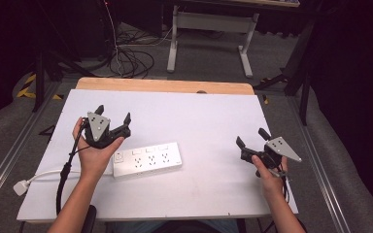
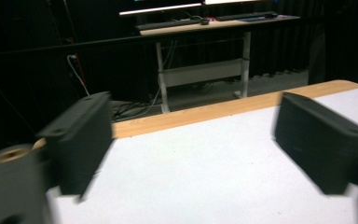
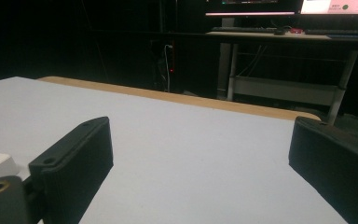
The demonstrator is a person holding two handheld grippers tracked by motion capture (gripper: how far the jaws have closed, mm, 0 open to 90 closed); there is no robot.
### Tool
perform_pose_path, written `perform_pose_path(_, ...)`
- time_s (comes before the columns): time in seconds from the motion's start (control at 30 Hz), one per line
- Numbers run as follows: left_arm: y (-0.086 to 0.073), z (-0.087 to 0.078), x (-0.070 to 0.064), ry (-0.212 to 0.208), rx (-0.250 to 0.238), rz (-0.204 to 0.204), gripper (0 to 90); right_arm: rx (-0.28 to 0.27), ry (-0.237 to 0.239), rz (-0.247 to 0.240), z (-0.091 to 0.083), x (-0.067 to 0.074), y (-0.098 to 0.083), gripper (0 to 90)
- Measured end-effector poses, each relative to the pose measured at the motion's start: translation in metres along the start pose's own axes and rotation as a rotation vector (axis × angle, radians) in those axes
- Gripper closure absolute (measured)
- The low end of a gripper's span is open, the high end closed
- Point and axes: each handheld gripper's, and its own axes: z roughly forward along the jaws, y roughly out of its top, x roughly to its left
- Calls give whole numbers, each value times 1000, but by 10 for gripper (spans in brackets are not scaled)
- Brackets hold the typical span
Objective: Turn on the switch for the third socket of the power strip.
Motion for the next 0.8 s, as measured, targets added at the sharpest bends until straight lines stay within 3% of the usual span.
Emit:
perform_pose_path(0.07,0,-1,1,7,-4,-2,30,1,0,0,0,0,0,69)
perform_pose_path(0.33,-3,-8,10,36,-11,-23,25,2,1,1,0,1,0,69)
perform_pose_path(0.8,-6,-7,11,48,-9,-10,26,1,3,-2,1,0,-1,68)
